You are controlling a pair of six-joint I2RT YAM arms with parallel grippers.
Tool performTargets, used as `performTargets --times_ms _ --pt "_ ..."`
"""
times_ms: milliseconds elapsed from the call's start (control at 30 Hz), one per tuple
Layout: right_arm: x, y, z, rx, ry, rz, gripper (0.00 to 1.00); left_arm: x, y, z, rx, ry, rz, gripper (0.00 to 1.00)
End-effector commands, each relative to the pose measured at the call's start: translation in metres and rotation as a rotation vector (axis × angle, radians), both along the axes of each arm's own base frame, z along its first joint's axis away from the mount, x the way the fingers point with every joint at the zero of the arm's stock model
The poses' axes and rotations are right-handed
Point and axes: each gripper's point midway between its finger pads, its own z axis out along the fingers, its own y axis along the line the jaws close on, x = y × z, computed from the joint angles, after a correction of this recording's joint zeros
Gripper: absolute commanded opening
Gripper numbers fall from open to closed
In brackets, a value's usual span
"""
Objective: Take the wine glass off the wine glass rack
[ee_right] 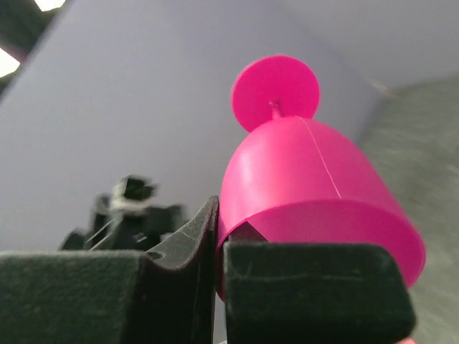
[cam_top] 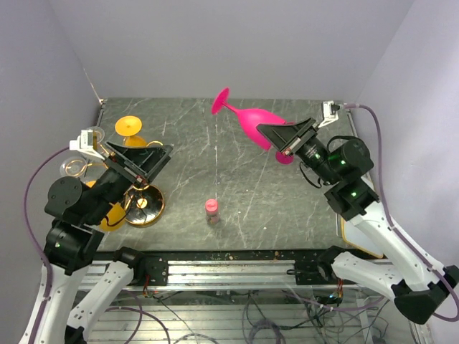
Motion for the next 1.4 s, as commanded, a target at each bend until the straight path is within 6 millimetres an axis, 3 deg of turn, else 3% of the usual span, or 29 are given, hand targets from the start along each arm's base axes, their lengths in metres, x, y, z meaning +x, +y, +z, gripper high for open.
performTargets --times_ms 0,67,233,467,667,900,1133,1367 --pt "0.035 -0.054 -0.100 -0.320 0.406 -0.373 0.00 0.004 0.039 -0.026 0.192 0.059 0.228 1.00" --pt "0.038 -0.074 -0.132 -0.431 0.583 -0.482 0.00 0.002 0.050 -0.019 0.232 0.040 0.283 1.00" --pt "0.038 -0.098 -0.175 -0.710 0.754 -0.593 0.00 -0.005 0.067 0.000 0.281 -0.009 0.358 0.99" --pt "0.054 -0.090 -0.229 -0.927 0.900 -0.577 0.00 -0.015 0.094 0.009 0.388 0.010 0.464 0.99" --pt "0.080 -0.111 -0.255 -1.096 0.952 -0.703 0.00 -0.018 0.108 0.009 0.431 0.023 0.524 0.99" --pt "0.122 -0.137 -0.283 -1.083 1.070 -0.634 0.00 -0.022 0.115 0.006 0.453 0.048 0.548 0.99" --pt "0.135 -0.135 -0.300 -1.107 1.090 -0.617 0.00 -0.031 0.122 0.000 0.461 0.069 0.565 0.98" --pt "0.136 -0.127 -0.316 -1.101 1.144 -0.578 0.00 -0.038 0.132 -0.003 0.478 0.108 0.595 0.98"
